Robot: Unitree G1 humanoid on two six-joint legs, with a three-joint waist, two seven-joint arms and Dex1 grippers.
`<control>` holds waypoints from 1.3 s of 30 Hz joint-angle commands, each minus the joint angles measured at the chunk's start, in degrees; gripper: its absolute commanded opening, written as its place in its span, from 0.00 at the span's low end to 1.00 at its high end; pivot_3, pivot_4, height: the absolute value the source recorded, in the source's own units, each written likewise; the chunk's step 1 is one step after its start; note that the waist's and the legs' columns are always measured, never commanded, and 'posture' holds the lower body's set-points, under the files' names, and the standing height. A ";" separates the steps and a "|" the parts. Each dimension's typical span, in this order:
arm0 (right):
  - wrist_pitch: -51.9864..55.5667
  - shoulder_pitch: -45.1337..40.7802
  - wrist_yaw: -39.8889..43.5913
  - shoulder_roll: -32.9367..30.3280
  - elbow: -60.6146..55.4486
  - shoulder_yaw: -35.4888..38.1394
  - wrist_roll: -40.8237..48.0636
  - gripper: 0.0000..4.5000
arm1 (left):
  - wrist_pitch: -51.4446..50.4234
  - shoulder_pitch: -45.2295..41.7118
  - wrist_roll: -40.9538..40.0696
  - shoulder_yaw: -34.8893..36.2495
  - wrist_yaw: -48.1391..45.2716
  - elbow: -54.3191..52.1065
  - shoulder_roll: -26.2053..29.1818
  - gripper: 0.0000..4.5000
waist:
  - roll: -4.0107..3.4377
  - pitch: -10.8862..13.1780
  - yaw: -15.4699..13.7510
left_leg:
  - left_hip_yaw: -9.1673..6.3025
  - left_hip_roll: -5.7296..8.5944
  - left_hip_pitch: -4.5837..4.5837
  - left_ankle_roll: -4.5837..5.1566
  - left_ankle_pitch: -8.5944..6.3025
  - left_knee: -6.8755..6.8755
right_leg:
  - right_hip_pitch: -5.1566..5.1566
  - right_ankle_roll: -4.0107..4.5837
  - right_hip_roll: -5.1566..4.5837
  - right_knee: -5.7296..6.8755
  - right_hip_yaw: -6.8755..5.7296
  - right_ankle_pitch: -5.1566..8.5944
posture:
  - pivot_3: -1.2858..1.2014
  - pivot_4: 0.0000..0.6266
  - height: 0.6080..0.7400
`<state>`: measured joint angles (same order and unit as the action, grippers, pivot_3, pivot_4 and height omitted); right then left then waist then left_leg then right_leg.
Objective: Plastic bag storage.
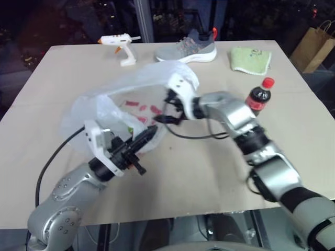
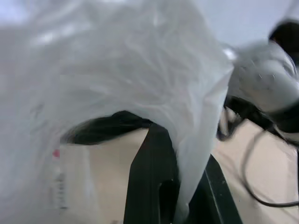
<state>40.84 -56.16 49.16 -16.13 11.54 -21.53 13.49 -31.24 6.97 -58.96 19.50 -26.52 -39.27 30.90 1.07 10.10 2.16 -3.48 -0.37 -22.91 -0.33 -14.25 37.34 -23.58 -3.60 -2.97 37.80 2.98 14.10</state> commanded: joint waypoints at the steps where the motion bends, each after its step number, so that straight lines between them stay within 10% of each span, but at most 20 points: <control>1: -1.10 4.37 6.73 -8.75 -13.33 2.56 1.93 0.98 | 0.95 0.85 -5.87 5.85 1.84 1.18 -0.48 0.00 | -0.01 0.00 0.24 | -0.01 -0.02 0.01 0.00 0.00 -0.04 | -0.01 0.01 0.02 0.00 0.00 0.01 | 0.52 0.24 1.00; 13: -8.77 14.06 -8.56 -17.43 -18.45 30.34 4.90 0.98 | 1.93 3.50 -8.37 7.48 4.67 -0.73 -1.51 0.00 | 0.03 0.02 -0.18 | 0.06 -0.06 0.10 0.00 0.00 0.07 | 0.14 0.00 0.10 -0.04 0.10 0.01 | 0.52 0.24 1.00; 21: -14.56 16.48 -17.75 -17.94 -6.07 29.30 -3.91 0.98 | 2.43 2.62 -6.68 5.21 3.90 -0.10 -1.82 0.00 | 0.03 0.02 0.06 | 0.09 -0.11 0.15 -0.02 0.02 0.03 | 0.12 0.01 0.15 0.05 0.14 0.01 | 0.52 0.24 1.00; 35: 2.81 18.86 -18.89 -11.52 -5.40 32.87 6.25 0.98 | 3.32 2.77 -4.61 3.30 2.70 0.56 -2.37 0.00 | 0.00 0.03 0.20 | 0.13 -0.11 0.14 -0.02 0.02 0.00 | 0.10 0.01 0.16 0.03 0.19 0.01 | 0.52 0.24 1.00; 39: 2.51 19.45 -18.70 -12.09 -6.26 32.47 6.16 0.75 | 3.28 3.19 -4.52 3.25 2.55 0.41 -2.56 0.00 | 0.00 0.03 0.22 | 0.12 -0.13 0.15 -0.02 0.02 0.00 | 0.10 0.01 0.19 0.03 0.19 0.02 | 0.52 0.24 1.00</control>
<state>43.45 -37.07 29.82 -27.91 7.48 10.74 18.55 -29.24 9.83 -63.61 21.93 -23.44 -37.63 28.22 1.06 10.13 2.39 -3.35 -0.50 -22.75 -0.35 -14.23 37.34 -23.47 -3.58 -2.78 37.82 3.18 14.12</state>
